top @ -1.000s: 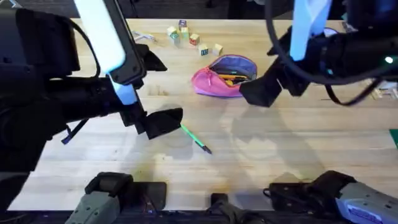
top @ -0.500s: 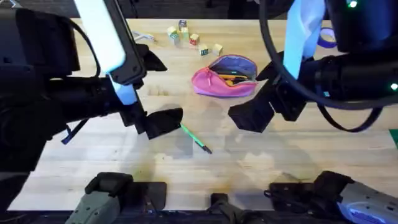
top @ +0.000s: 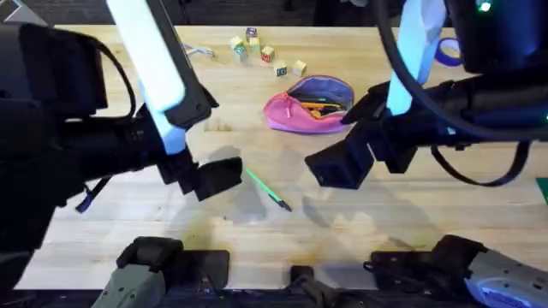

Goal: Unzip the bag, pick up the pens from the table one at a time and place them inside, then zip the bag closed.

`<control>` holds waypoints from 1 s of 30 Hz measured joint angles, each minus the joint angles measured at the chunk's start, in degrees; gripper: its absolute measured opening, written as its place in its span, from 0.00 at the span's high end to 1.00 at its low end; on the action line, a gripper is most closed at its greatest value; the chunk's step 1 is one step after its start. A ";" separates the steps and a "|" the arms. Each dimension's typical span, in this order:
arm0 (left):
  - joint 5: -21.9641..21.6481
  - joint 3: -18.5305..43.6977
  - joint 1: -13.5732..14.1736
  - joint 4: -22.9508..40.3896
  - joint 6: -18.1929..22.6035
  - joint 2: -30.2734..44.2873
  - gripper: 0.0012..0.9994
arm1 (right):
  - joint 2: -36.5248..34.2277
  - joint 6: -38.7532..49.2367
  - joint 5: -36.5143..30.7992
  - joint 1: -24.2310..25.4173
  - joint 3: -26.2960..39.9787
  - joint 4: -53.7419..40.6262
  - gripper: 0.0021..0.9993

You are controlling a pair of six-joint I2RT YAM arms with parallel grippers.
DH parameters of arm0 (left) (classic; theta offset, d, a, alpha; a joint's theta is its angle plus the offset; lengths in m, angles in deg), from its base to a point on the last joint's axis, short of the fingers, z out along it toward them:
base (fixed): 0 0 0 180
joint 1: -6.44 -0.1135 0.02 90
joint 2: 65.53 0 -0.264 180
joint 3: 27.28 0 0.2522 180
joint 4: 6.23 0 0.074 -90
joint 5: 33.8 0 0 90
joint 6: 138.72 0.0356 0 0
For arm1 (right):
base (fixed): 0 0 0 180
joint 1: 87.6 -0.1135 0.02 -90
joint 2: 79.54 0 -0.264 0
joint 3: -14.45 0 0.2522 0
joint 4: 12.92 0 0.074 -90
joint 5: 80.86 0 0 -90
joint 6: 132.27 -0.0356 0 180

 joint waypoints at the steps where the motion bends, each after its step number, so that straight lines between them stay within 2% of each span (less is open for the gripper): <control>1: -0.43 0.00 0.00 1.09 0.45 -0.15 0.01 | -0.01 -0.19 0.40 -0.28 0.00 0.00 0.00; 2: -0.85 0.00 0.00 2.44 1.12 -0.33 0.01 | -0.01 -0.43 0.76 -0.58 0.00 0.00 0.00; 3: -1.70 0.00 0.00 6.33 3.56 -0.33 0.01 | 0.00 -0.79 1.47 -1.68 0.00 0.00 0.00; 5: -2.04 0.00 0.00 8.62 5.30 -0.31 0.01 | 0.00 -0.97 1.69 -2.47 0.00 0.00 0.00; 11: -3.25 0.00 0.00 10.94 8.84 -0.33 0.01 | 0.00 -1.30 1.96 -5.77 0.00 -0.06 0.00; 15: -4.20 0.00 0.00 12.31 9.02 -0.32 0.01 | -0.02 -1.31 2.11 -5.77 0.00 -0.89 0.00; 17: -5.10 0.00 -2.13 12.86 9.02 -0.33 0.01 | -0.42 -1.59 2.11 -5.79 0.00 -2.40 0.00; 18: -5.23 0.00 -4.25 13.87 9.02 -0.31 0.01 | -1.00 -2.30 1.89 -6.16 -0.13 -2.28 0.00; 23: -5.16 0.00 -7.58 14.38 9.05 -0.31 0.01 | -1.04 -5.92 -0.72 -8.55 -2.64 0.77 0.00; 24: -5.17 0.00 -9.19 14.56 9.47 -0.31 0.01 | -1.04 -9.19 -2.97 -10.76 -4.81 4.29 0.00; 30: -5.18 0.00 -11.45 14.93 9.85 -0.31 0.01 | -1.57 -14.99 -8.89 -16.32 -9.25 10.82 0.00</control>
